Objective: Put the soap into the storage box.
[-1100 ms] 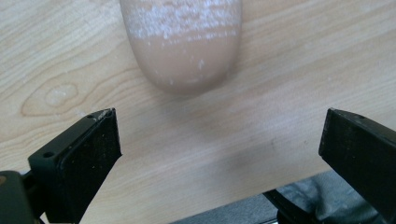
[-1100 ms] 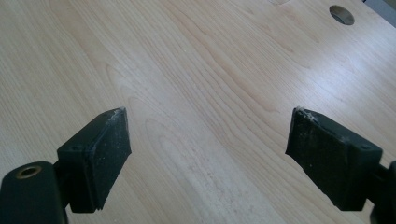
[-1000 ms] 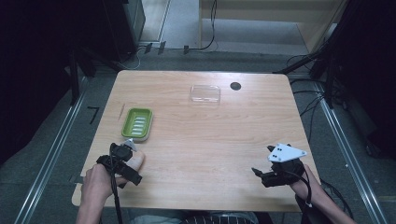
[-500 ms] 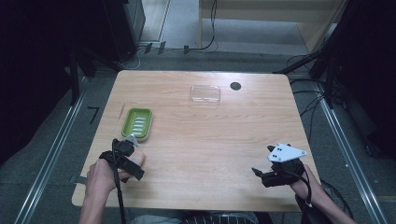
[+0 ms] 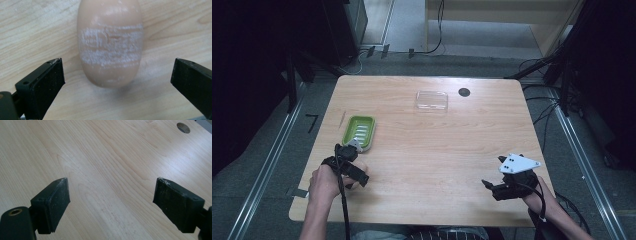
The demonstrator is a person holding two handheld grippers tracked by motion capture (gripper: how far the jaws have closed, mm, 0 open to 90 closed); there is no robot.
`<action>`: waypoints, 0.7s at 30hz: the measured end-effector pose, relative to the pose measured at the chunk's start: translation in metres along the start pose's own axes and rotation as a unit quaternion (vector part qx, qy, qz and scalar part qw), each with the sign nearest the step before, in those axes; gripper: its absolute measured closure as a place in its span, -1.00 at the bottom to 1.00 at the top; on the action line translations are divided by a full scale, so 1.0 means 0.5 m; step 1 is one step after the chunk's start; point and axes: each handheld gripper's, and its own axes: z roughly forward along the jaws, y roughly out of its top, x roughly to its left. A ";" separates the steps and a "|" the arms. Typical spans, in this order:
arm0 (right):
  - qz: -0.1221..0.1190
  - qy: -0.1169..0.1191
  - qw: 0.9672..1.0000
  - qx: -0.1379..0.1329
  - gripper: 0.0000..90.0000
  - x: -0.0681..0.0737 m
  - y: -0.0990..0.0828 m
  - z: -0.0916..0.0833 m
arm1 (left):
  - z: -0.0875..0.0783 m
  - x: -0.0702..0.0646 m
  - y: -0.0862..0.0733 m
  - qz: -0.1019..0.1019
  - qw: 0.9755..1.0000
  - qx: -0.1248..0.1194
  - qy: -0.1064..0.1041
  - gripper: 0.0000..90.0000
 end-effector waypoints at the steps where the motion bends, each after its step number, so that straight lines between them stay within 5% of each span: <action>1: 0.000 0.000 1.000 0.000 -0.70 0.000 0.000 0.000 | 0.000 0.000 0.000 0.000 1.000 0.000 0.000 -1.00; 21: 0.003 0.002 1.000 0.000 -0.70 -0.001 -0.001 0.000 | 0.023 0.009 0.029 -0.018 1.000 -0.008 0.002 -0.88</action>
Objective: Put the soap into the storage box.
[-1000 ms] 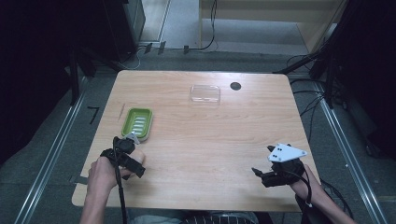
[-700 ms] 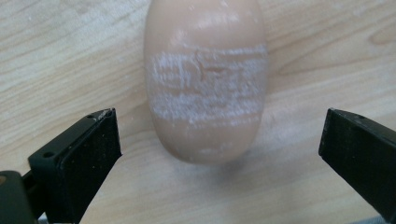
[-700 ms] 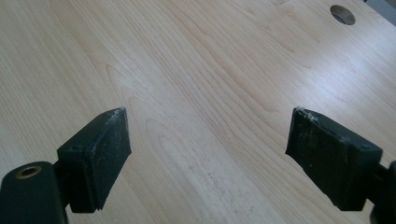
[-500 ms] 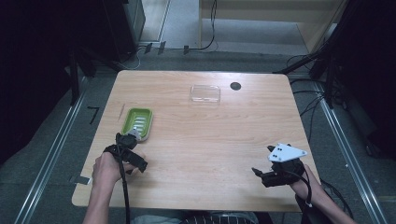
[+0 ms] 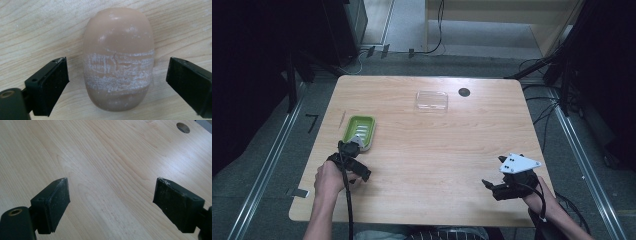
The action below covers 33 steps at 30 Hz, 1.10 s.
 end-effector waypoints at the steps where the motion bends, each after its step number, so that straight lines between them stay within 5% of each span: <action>1: 0.000 0.000 1.000 0.000 -0.70 0.000 0.000 0.000 | 0.000 0.001 0.000 0.000 1.000 0.000 0.001 -0.85; 16: -0.002 0.000 1.000 -0.002 -0.70 -0.001 -0.001 0.000 | 0.007 0.001 -0.003 -0.003 1.000 -0.004 0.001 -0.32; 33: 0.000 -0.002 1.000 -0.004 -0.70 -0.001 -0.001 -0.001 | 0.007 -0.003 -0.011 0.001 1.000 -0.018 0.008 -0.26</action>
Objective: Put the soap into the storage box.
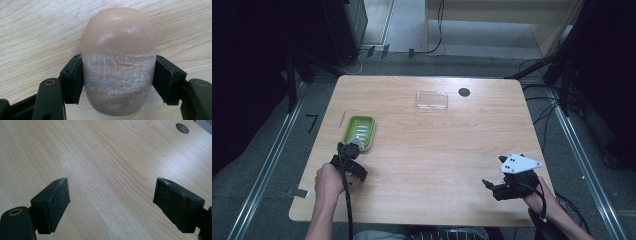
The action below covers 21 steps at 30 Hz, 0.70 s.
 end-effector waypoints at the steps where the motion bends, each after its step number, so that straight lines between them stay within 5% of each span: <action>1: 0.000 0.000 1.000 0.000 -0.70 0.000 0.000 0.000 | 0.000 0.001 0.000 0.000 1.000 0.001 -0.001 -0.26; 21: -0.002 0.000 1.000 0.000 -0.70 0.000 0.000 0.001 | -0.029 0.015 0.003 -0.014 0.999 -0.033 0.009 -0.25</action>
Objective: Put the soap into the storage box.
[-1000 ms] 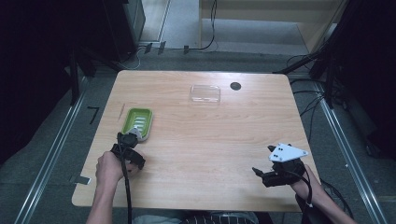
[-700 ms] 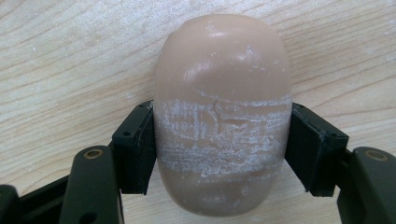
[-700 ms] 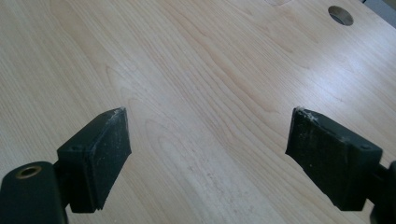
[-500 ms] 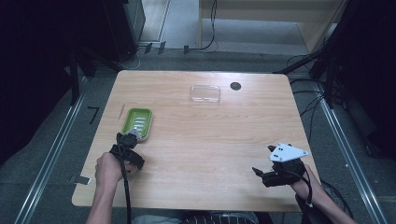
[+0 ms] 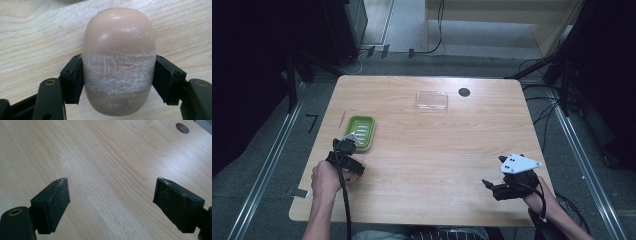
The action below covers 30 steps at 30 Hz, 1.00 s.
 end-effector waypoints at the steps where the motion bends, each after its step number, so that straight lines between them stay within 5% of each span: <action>1: 0.001 0.000 1.000 0.000 -0.70 0.000 0.000 0.000 | -0.001 0.000 0.000 -0.001 1.000 -0.004 0.000 -0.25; 30: 0.000 0.001 1.000 0.000 -0.70 0.000 0.000 0.001 | -0.032 0.015 0.037 -0.012 0.999 -0.047 0.005 -0.25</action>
